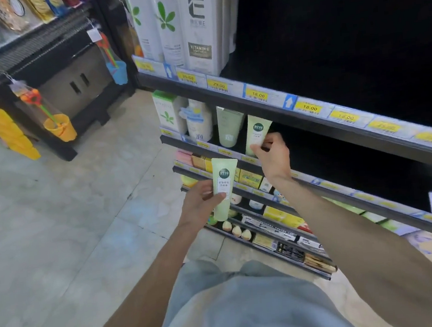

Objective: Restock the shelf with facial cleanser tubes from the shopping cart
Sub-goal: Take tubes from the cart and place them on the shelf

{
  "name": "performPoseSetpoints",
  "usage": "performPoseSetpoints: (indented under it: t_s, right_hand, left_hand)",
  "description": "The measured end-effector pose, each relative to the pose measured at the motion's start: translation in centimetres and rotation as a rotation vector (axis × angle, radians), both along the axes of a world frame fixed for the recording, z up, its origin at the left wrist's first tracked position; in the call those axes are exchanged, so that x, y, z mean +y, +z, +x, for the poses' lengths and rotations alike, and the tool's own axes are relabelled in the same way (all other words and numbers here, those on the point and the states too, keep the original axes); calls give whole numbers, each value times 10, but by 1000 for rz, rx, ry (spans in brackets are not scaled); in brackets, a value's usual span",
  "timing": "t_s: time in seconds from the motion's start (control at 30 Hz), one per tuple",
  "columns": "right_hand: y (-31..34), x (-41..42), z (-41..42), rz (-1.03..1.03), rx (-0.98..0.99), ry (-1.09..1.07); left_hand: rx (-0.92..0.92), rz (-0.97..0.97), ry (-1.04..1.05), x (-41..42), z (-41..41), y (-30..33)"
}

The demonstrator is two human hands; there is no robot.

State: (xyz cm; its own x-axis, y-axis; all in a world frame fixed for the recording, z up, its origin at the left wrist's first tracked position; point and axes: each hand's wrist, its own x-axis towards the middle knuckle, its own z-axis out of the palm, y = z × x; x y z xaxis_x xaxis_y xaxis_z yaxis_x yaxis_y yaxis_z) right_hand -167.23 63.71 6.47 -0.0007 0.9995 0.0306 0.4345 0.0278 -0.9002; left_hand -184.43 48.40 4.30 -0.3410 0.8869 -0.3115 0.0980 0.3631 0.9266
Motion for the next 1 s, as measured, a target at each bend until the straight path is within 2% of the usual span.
performPoseSetpoints:
  t_s: [0.37,0.6,0.67,0.77,1.0]
  right_hand:
    - [-17,13,-11,69,-87,-55]
    - [-6,-41,1,42,83,-15]
    - [-5,-66,9,-19,130,79]
    - [-7,-91,18,-212,236,205]
    - [-11,-96,42,-340,330,153]
  left_hand:
    - [-2,-27,-14,4,-6,-4]
    - [9,-5,-45,4,0,-4]
    - [-4,12,-51,6,7,-2]
    - [-15,45,-63,11,20,1]
    - [-87,99,-154,20,48,6]
